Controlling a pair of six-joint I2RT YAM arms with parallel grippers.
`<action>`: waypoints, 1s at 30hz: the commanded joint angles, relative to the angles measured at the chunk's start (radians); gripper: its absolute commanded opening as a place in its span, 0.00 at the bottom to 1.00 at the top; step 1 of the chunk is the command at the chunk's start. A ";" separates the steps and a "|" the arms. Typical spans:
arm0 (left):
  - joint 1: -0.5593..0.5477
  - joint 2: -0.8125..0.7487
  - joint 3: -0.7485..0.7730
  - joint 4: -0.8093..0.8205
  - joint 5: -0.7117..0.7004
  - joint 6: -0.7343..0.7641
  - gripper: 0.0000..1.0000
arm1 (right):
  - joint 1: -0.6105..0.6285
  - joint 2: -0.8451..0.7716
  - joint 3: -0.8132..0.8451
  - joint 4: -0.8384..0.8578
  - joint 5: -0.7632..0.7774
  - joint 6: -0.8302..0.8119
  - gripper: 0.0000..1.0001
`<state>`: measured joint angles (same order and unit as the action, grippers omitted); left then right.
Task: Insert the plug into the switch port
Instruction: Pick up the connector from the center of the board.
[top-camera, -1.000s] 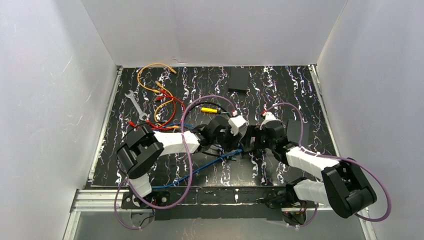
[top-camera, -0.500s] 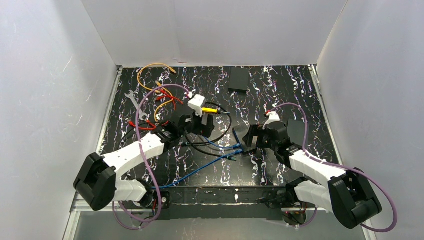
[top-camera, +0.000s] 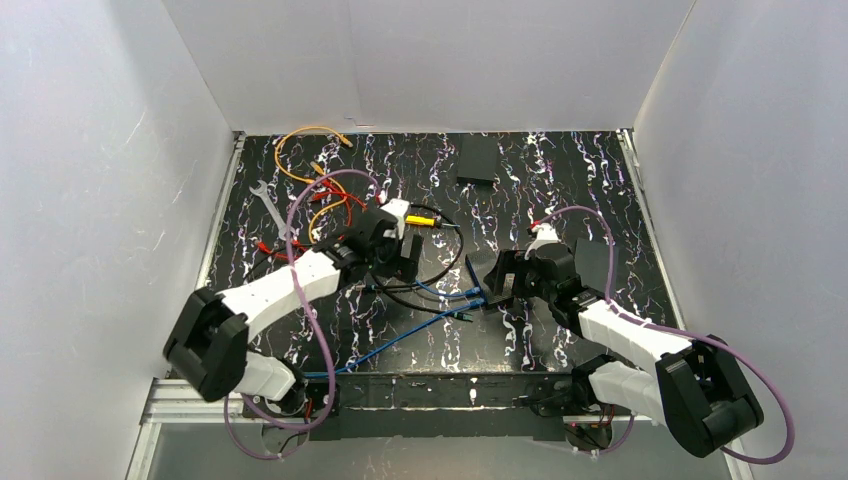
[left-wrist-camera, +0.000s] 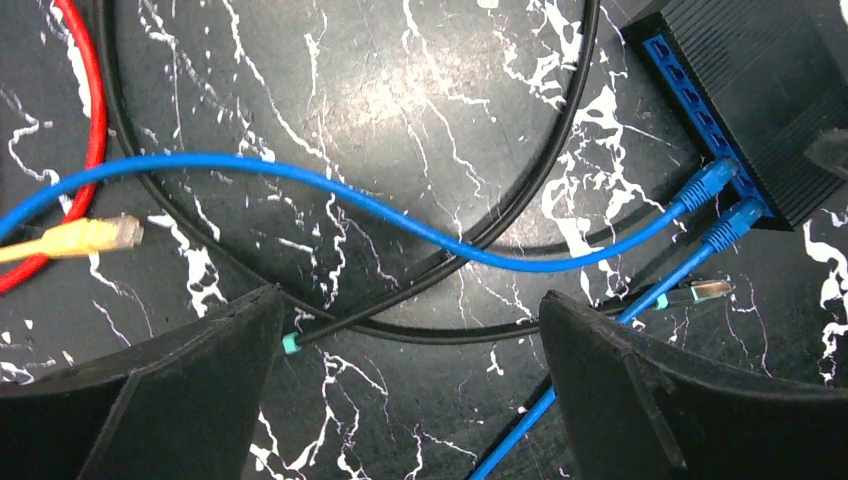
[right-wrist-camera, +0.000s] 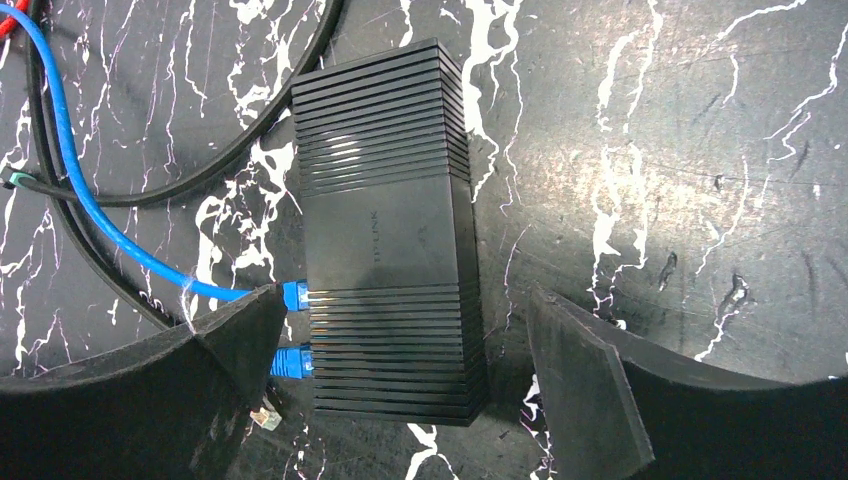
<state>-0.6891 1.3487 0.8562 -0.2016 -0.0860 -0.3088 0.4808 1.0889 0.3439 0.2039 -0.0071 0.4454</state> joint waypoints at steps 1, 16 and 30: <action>-0.011 0.111 0.151 -0.092 0.015 0.073 0.97 | 0.001 0.008 -0.007 0.023 -0.018 0.006 0.99; -0.134 0.478 0.445 -0.244 -0.075 0.181 0.58 | 0.001 0.038 -0.005 0.037 -0.042 0.007 0.99; -0.142 0.594 0.483 -0.254 -0.046 0.172 0.11 | 0.001 0.065 -0.002 0.044 -0.046 0.008 0.98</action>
<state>-0.8326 1.9358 1.3155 -0.4126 -0.1165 -0.1440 0.4808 1.1519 0.3439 0.2146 -0.0517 0.4461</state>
